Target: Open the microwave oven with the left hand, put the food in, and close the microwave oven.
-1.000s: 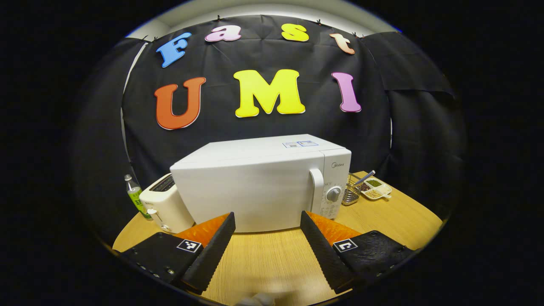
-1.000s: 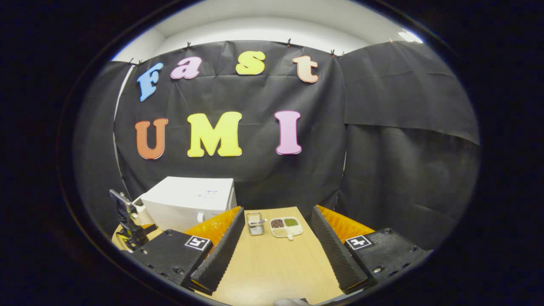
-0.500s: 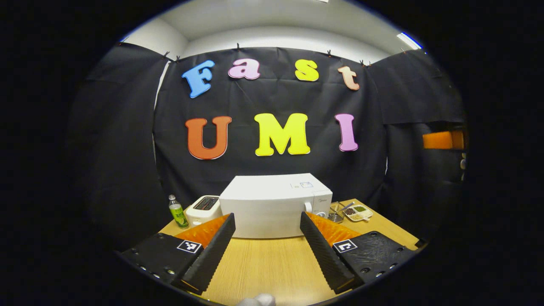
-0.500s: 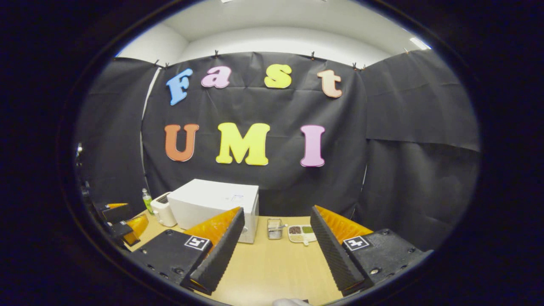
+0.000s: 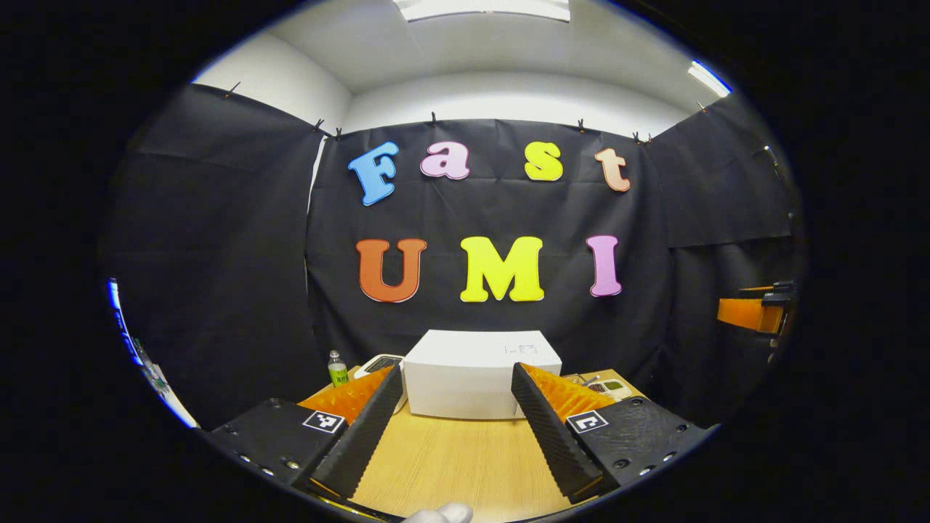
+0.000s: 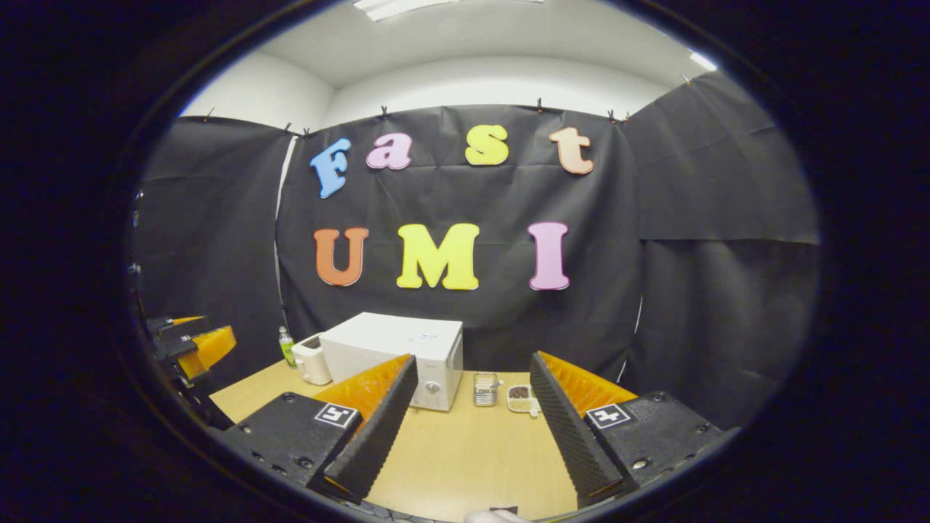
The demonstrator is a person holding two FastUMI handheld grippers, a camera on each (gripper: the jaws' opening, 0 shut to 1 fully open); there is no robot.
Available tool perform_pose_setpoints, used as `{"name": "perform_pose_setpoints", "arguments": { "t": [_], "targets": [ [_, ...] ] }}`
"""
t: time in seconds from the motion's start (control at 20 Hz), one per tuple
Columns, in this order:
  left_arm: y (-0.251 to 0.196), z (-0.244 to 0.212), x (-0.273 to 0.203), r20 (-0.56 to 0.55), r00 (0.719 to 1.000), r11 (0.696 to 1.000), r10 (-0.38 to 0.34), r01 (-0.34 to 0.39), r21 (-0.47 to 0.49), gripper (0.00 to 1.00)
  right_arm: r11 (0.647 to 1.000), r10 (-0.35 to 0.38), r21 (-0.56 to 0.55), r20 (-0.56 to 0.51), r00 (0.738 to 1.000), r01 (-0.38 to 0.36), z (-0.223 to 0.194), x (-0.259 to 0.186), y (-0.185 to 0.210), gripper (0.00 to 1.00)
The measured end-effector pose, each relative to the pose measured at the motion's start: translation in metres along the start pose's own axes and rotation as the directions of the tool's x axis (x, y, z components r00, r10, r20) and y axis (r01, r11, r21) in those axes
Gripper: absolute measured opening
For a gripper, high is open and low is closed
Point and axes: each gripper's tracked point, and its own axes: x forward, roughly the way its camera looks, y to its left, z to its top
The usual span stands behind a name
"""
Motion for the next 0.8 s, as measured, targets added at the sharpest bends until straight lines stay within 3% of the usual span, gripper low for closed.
{"name": "perform_pose_setpoints", "arguments": {
  "t": [0.75, 0.8],
  "targets": [
    [-0.010, 0.034, -0.010, 0.052, 0.998, 1.000, -0.025, 0.025, 0.007, 0.94, 1.000, -0.005, 0.028, 0.024, 1.000, 0.004, 0.010, -0.021, -0.004, 0.99],
    [-0.011, 0.036, -0.010, 0.054, 0.998, 0.999, -0.031, 0.030, 0.011, 0.94, 0.999, -0.006, 0.034, 0.023, 1.000, 0.005, 0.010, -0.021, -0.006, 0.93]
  ]
}}
